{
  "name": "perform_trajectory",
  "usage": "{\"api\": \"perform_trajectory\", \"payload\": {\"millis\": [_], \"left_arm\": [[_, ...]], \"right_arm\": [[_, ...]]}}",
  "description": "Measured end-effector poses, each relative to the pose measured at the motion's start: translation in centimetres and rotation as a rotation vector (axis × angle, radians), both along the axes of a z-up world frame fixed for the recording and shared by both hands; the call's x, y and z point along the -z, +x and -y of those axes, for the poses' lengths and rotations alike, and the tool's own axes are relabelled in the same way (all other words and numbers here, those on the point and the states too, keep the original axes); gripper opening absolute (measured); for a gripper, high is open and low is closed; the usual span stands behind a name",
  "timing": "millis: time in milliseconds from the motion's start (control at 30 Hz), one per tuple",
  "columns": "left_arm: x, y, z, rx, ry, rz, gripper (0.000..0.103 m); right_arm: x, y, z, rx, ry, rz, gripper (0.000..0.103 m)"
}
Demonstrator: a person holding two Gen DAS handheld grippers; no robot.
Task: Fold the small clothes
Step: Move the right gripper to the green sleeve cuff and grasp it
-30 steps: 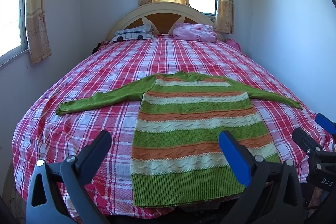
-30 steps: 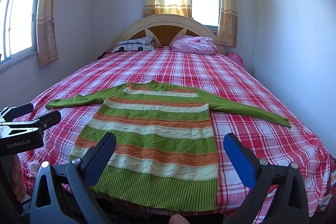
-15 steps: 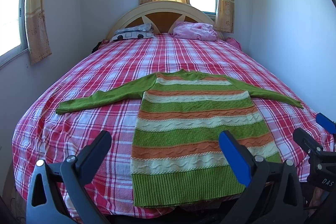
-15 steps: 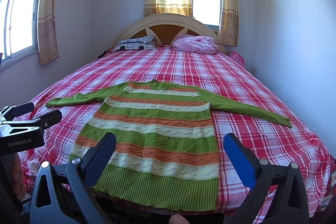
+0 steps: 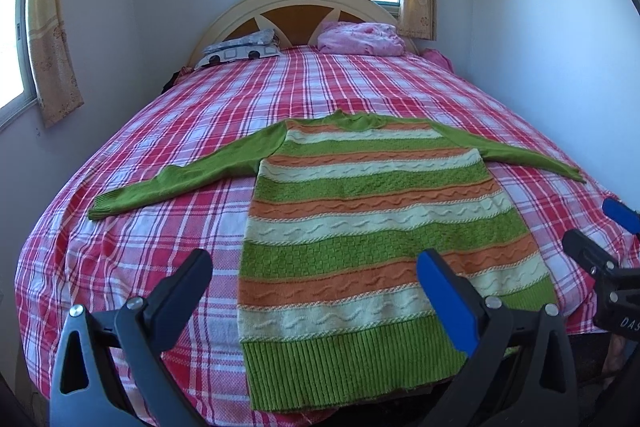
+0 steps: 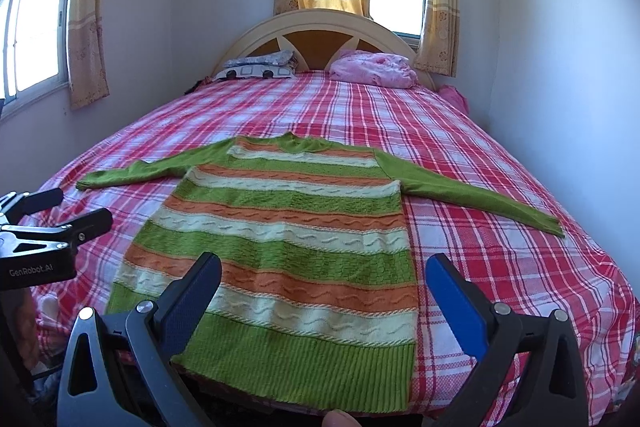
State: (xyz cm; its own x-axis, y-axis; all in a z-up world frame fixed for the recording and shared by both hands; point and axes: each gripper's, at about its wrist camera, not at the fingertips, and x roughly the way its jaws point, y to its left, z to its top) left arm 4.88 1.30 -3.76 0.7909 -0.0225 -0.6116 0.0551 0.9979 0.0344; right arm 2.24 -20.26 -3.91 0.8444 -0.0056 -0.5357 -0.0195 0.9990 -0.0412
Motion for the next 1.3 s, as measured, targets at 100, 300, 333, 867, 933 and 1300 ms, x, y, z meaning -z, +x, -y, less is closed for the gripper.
{"api": "perform_trajectory", "payload": {"millis": [100,300,333,867,933,1300], "left_arm": [[0.7,2.0,0.1,0.013,0.005,-0.02,0.103],[2.0,5.8,1.2,0.034,0.033,-0.053,0.103],[2.3,6.7,1.5,0.039,0.037,-0.058,0.103],[4.5,17.0,3.3,0.069,0.095,-0.032,0.103],[5.1,18.2,3.3,0.061,0.096,-0.037,0.103],[7.4,22.6,1.1,-0.019,0.09,-0.056,0.103]], "right_arm": [[0.8,1.5,1.3,0.019,0.016,-0.023,0.102],[2.9,5.4,4.8,0.054,0.044,-0.082,0.102],[3.3,6.1,5.5,0.063,0.042,-0.092,0.102],[6.7,15.2,17.8,0.266,0.053,-0.184,0.102],[6.9,15.9,19.7,0.295,0.069,-0.185,0.102],[7.5,16.8,31.9,0.487,0.291,-0.189,0.099]]}}
